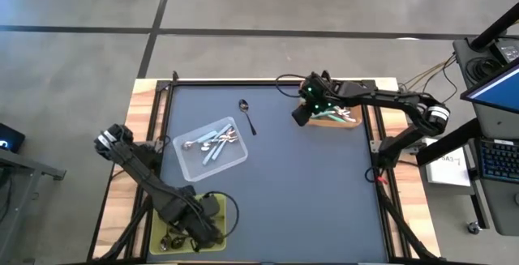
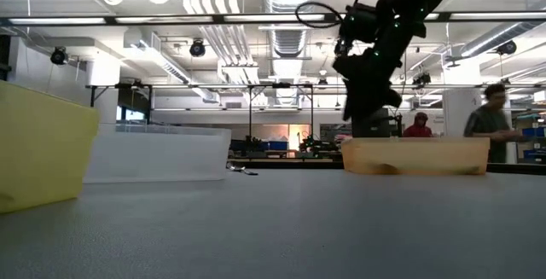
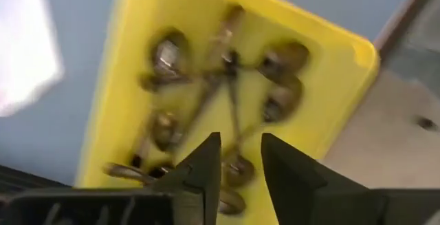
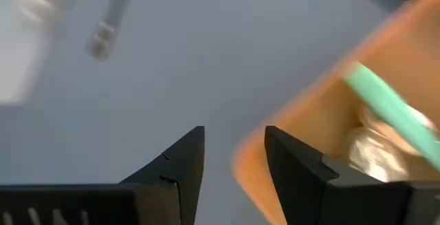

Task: Sort silverware by color (type)
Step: Put the black spoon into the yellow bin

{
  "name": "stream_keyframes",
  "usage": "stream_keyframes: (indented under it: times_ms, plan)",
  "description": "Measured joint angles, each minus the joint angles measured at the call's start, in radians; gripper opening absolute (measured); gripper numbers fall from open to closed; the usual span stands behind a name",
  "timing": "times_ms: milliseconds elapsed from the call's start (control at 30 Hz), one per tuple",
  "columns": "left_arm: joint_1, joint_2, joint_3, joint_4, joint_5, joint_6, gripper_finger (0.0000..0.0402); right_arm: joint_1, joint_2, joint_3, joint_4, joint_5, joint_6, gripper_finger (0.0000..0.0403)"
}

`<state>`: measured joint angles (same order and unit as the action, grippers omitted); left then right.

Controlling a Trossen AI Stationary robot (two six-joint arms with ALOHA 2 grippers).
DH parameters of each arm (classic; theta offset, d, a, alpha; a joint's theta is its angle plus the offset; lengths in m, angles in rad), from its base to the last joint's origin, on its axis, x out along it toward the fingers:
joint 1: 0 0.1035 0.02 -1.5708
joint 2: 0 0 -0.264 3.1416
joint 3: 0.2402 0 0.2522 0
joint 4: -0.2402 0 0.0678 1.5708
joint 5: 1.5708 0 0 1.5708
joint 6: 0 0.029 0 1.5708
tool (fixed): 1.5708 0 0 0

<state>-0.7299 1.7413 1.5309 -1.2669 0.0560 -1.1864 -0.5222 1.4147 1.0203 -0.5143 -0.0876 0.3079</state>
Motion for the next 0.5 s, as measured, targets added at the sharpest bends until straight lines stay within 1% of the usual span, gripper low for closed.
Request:
stream_keyframes:
  times_ms: [67,167,333,400,500]
  plan:
    - [0.009,0.003,0.020,-0.051,-0.060,0.018,0.0093,0.021,0.000,0.000,0.070,-0.034,0.053,0.0139]
    - [0.019,0.003,0.046,-0.153,-0.165,0.014,0.0098,0.075,0.007,0.000,0.206,-0.043,0.130,0.0130]
    - [0.022,0.000,0.076,-0.302,-0.335,-0.060,0.0098,0.182,0.054,0.000,0.409,-0.044,0.215,0.0116]
    - [0.028,-0.006,0.077,-0.303,-0.385,-0.073,0.0098,0.218,0.070,0.007,0.443,-0.048,0.220,0.0116]
    - [0.042,-0.008,0.076,-0.304,-0.485,-0.082,0.0098,0.246,0.080,0.037,0.427,-0.046,0.216,0.0119]
